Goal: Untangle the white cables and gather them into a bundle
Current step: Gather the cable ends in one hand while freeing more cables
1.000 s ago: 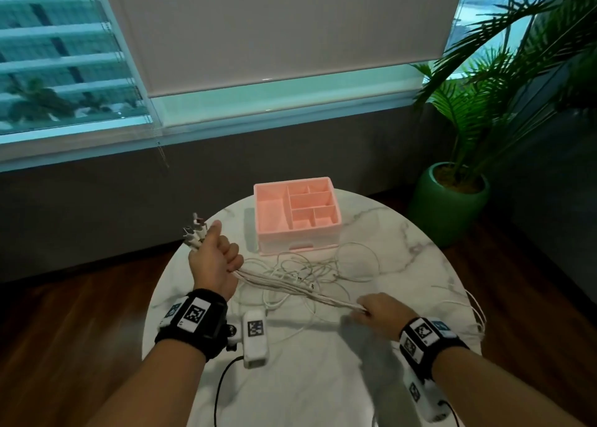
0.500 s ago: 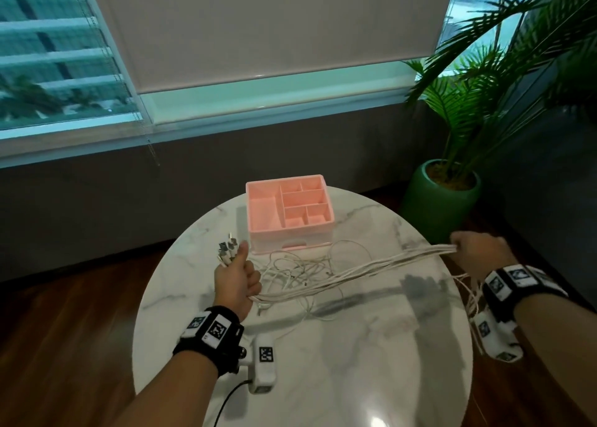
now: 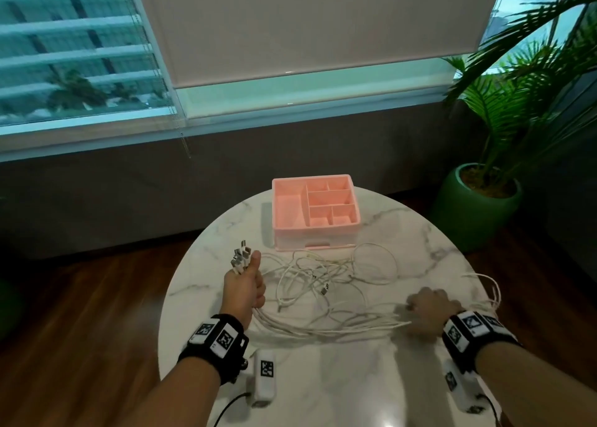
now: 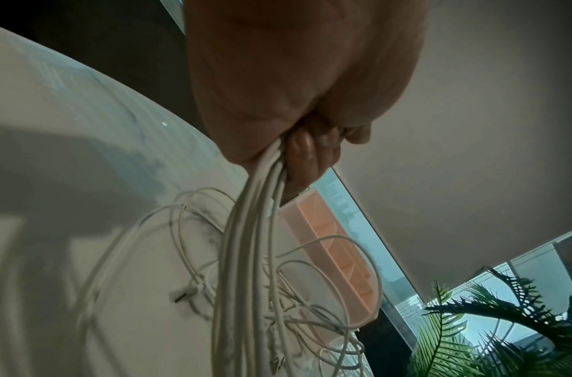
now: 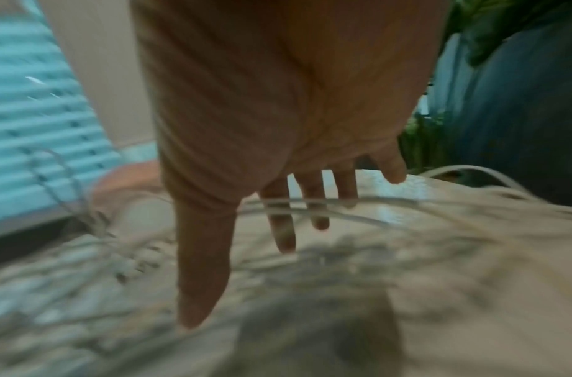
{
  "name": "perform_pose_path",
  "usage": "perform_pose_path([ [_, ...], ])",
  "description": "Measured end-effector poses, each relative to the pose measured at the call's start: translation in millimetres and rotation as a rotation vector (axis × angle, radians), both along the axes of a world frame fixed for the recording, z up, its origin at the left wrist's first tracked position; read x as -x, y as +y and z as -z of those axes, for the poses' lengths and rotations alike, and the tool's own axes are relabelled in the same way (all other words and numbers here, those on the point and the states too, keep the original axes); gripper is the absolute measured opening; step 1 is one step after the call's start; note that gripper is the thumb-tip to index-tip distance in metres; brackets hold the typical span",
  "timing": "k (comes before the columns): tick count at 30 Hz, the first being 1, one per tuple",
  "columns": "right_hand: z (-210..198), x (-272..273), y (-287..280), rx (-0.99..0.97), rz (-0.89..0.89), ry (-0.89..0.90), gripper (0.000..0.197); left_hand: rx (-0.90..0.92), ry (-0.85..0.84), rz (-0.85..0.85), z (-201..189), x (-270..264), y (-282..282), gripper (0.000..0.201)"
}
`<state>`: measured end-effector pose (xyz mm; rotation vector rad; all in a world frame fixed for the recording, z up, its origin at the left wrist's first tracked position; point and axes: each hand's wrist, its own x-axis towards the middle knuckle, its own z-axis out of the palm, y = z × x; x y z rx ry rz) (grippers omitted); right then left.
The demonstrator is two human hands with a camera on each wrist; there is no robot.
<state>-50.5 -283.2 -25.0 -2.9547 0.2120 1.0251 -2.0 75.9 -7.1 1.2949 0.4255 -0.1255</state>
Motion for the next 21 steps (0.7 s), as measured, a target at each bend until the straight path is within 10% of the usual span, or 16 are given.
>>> perform_pose_path([
  [9,-94.9,-55.4,160.7,-0.833,-0.186,-0.364,0.060,-0.165,-0.006,0.124,-8.5,3.5,-11.6,0.031],
  [21,-78.9,-48.5,231.9,-1.055,-0.204,-0.418,0.060,-0.235,-0.054,0.189,-7.3,13.6,-9.2,0.020],
])
